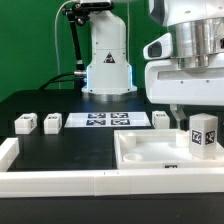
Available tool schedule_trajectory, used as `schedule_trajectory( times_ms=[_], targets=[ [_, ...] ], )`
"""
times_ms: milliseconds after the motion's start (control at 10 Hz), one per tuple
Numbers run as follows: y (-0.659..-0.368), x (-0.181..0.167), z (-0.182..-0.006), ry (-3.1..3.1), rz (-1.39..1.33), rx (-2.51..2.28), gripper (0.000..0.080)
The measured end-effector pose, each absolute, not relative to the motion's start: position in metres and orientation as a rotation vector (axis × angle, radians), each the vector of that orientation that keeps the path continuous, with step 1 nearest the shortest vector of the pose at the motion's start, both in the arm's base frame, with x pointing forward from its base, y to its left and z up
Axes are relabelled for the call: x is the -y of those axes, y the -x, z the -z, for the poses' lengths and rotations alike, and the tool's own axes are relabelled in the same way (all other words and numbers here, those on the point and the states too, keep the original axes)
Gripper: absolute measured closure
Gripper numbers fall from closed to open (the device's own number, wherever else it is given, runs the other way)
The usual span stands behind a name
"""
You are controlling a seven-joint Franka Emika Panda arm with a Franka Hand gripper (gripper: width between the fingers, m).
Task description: Assemble square table
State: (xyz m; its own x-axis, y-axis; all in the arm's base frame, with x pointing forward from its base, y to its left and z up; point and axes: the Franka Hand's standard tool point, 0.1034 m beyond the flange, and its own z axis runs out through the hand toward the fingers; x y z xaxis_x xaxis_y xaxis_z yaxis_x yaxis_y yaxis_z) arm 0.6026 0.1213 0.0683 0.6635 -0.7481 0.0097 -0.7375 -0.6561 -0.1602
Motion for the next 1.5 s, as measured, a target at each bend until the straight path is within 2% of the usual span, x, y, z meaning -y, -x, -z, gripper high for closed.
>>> schedule_trajectory(
  times_ms=[200,600,1200,1400,1500],
  targets=[
    [-0.6023,-0.1223,-0.0682,2.831,0.129,-1.002,0.0152],
    [-0.6022,-0.1213,-0.0675,2.957,0.156,-0.601,0.0151],
    [-0.603,-0.1189,-0.0752,3.042,0.199,0.313,0.0151],
    [-0.6021,-0.1206,-0.0737,3.043,0.197,0.373,0.0152],
    [-0.6019,-0.1206,-0.0733,3.044,0.196,0.367,0.0303]
  ],
)
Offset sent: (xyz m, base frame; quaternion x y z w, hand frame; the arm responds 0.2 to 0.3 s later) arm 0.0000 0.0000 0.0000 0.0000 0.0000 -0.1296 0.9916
